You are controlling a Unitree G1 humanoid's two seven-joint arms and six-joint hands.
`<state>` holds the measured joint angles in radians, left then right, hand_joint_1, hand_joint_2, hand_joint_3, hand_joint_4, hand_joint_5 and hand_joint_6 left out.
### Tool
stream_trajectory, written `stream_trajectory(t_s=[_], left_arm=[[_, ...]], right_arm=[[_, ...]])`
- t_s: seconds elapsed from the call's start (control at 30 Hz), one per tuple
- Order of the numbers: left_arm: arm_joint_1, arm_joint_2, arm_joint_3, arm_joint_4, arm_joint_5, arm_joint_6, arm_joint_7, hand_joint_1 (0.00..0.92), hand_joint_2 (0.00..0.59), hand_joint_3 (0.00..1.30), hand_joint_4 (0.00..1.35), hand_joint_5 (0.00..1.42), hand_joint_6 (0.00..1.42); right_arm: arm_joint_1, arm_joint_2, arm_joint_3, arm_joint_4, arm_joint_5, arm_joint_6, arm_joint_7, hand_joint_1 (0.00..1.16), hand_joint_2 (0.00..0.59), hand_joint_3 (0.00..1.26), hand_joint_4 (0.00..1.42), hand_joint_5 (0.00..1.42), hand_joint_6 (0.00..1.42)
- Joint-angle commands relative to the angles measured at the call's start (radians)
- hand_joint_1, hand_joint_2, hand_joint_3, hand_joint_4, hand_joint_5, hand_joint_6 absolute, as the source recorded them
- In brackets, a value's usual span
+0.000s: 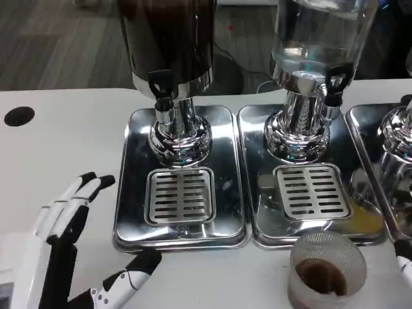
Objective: Grasp the cup under the faucet to collect the drink, then remove the cup.
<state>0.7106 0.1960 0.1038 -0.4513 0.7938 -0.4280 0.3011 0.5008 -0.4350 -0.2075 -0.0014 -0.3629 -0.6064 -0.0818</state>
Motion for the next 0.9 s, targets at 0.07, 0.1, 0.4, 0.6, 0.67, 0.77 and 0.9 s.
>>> stream_trajectory(t_s=[0.07, 0.1, 0.4, 0.6, 0.67, 0.77, 0.9], left_arm=[[-0.001, 0.017, 0.012, -0.026, -0.014, 0.010, -0.017, 0.003, 0.131, 0.24, 0.13, 0.20, 0.46], [0.001, 0.018, 0.014, -0.030, -0.015, 0.010, -0.019, 0.003, 0.132, 0.24, 0.13, 0.20, 0.46], [0.025, 0.009, 0.038, -0.113, -0.009, 0.034, -0.055, 0.017, 0.130, 0.25, 0.15, 0.22, 0.47], [0.045, -0.006, 0.025, -0.122, 0.017, 0.035, -0.049, 0.007, 0.132, 0.25, 0.15, 0.23, 0.48], [0.048, -0.007, 0.024, -0.125, 0.021, 0.035, -0.053, 0.005, 0.132, 0.26, 0.16, 0.23, 0.48], [0.049, -0.007, 0.017, -0.130, 0.030, 0.035, -0.057, 0.006, 0.131, 0.27, 0.16, 0.23, 0.48], [0.045, -0.009, 0.006, -0.136, 0.042, 0.042, -0.060, 0.011, 0.131, 0.27, 0.16, 0.23, 0.48]], right_arm=[[0.028, -0.007, -0.033, -0.066, 0.005, 0.026, 0.019, 0.66, 0.446, 0.20, 0.08, 0.04, 0.00], [0.031, -0.007, -0.035, -0.075, 0.004, 0.029, 0.022, 0.66, 0.446, 0.20, 0.08, 0.04, 0.00], [0.013, -0.005, -0.033, -0.107, 0.008, 0.047, 0.051, 0.67, 0.446, 0.19, 0.08, 0.04, 0.00], [-0.013, -0.015, 0.005, -0.072, -0.035, 0.030, 0.051, 0.67, 0.446, 0.19, 0.08, 0.04, 0.00], [-0.016, -0.017, 0.001, -0.071, -0.034, 0.025, 0.047, 0.67, 0.446, 0.19, 0.08, 0.04, 0.00], [-0.022, -0.025, -0.012, -0.069, -0.026, 0.022, 0.047, 0.67, 0.446, 0.19, 0.08, 0.04, 0.00], [-0.025, -0.032, -0.025, -0.059, -0.020, 0.011, 0.046, 0.67, 0.446, 0.19, 0.08, 0.04, 0.00]])
